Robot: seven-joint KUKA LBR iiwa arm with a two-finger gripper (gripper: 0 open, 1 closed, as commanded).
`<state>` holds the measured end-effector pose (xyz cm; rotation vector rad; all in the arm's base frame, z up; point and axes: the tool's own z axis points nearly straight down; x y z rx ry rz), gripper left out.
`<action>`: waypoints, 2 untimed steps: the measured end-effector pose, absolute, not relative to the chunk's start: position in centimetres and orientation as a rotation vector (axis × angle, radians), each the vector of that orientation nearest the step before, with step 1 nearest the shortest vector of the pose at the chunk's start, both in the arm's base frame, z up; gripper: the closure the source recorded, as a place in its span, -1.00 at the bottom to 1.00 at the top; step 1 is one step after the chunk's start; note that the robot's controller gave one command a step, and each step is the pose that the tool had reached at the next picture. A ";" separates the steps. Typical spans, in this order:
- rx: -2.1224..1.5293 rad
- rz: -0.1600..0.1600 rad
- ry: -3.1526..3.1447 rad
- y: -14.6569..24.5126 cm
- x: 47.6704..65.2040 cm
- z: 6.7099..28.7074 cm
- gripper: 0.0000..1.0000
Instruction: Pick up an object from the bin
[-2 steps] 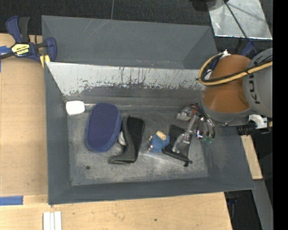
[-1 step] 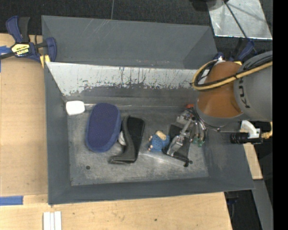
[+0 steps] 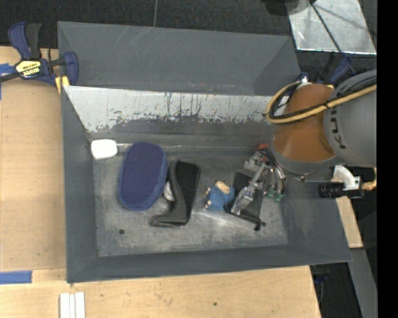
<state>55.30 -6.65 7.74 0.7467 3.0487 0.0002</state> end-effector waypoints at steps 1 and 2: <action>0.744 0.000 3.027 -6.8 55.8 8.1 1.00; 0.743 0.001 3.045 -6.9 56.0 11.5 1.00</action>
Offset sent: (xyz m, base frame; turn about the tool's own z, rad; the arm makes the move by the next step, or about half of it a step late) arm 0.0000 0.0000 0.0000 0.0000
